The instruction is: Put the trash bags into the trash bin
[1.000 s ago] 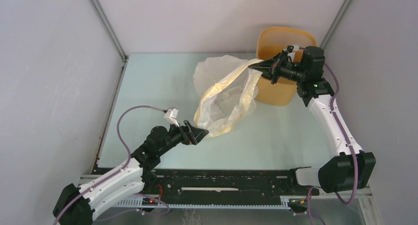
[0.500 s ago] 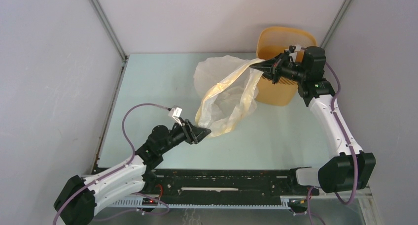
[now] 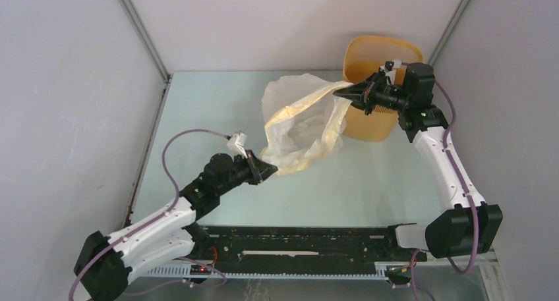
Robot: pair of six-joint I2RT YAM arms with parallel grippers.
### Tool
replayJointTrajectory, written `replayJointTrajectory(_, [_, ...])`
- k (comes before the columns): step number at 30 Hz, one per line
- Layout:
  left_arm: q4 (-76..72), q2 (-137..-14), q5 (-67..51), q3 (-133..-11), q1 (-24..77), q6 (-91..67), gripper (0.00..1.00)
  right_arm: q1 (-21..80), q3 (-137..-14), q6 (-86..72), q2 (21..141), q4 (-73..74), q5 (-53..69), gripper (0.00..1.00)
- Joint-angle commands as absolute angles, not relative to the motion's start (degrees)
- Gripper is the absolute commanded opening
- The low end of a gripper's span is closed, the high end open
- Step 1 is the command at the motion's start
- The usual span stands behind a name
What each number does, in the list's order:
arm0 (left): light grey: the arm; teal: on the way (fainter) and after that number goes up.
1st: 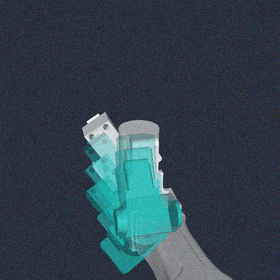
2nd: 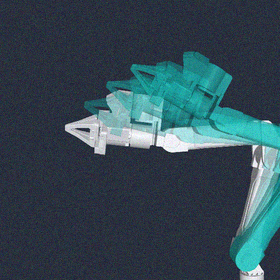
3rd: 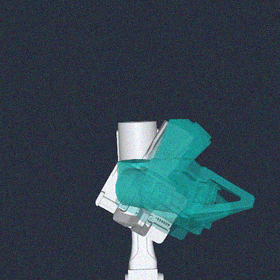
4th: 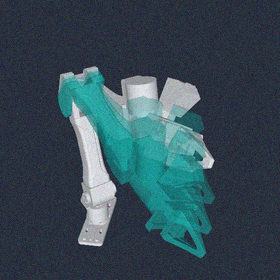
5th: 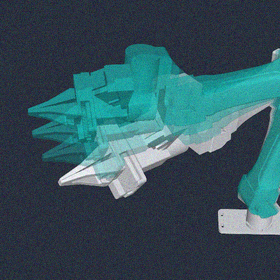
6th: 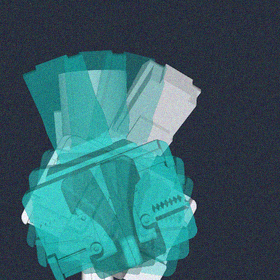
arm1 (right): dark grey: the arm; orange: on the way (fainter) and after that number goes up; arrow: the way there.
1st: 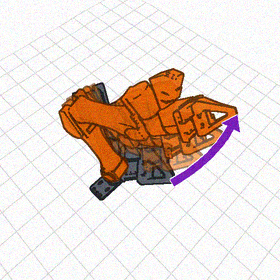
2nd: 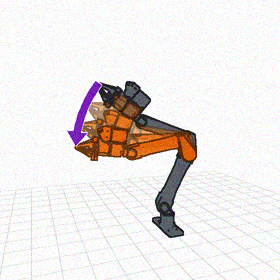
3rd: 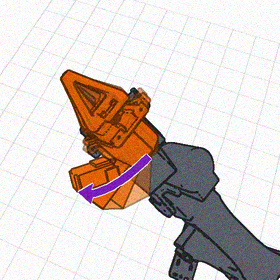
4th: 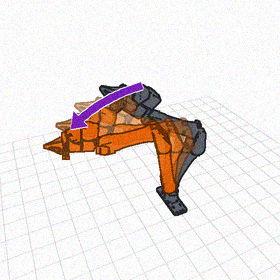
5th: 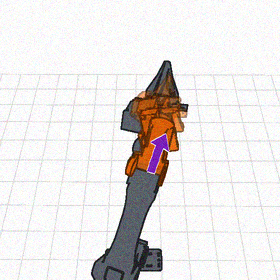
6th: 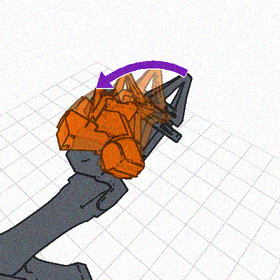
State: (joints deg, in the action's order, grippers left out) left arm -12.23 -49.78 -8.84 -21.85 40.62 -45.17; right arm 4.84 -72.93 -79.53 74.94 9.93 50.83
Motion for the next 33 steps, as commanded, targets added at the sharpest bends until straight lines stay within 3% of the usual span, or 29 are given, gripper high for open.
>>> replayJointTrajectory(1, [10.3, -43.2, 4.7, -32.8, 39.4, -45.4, 0.0, 5.2, -75.0, -58.9, 73.0, 26.5, 52.0, 0.0])
replayJointTrajectory(6, [28.5, -39.4, 10.2, -38.8, 36.0, -49.0, 0.0, 10.8, -71.0, -35.6, 71.8, 49.6, 38.5, 0.0])
replayJointTrajectory(12, [39.7, -45.5, 7.5, -55.0, 22.5, -46.7, 0.0, 14.5, -71.0, -36.5, 75.8, 42.5, 36.8, 0.0])
replayJointTrajectory(15, [43.1, -55.0, 4.5, -74.1, 16.2, -41.9, 0.0, 16.2, -85.3, -38.0, 83.8, 44.7, 37.7, 0.0])
replayJointTrajectory(20, [54.6, -72.0, 6.2, -120.8, 15.4, -34.2, 0.0, 17.4, -126.2, -40.4, 98.8, 60.5, 41.1, 0.0])
replayJointTrajectory(23, [52.6, -72.9, 4.3, -134.4, 17.2, -31.7, 0.0, 18.7, -140.6, -42.6, 98.0, 58.0, 41.6, 0.0])
replayJointTrajectory(26, [44.3, -62.8, 6.3, -117.6, 20.4, -30.5, 0.0, 20.6, -123.6, -42.7, 88.7, 43.3, 41.5, 0.0])
replayJointTrajectory(30, [37.8, -48.7, 9.5, -71.5, 20.3, -39.0, 0.0, 20.5, -84.5, -47.4, 76.1, 21.2, 42.0, 0.0])
replayJointTrajectory(33, [39.8, -45.7, 4.8, -48.8, 20.0, -44.9, 0.0, 22.0, -68.4, -42.8, 76.9, 22.8, 42.7, 0.0])
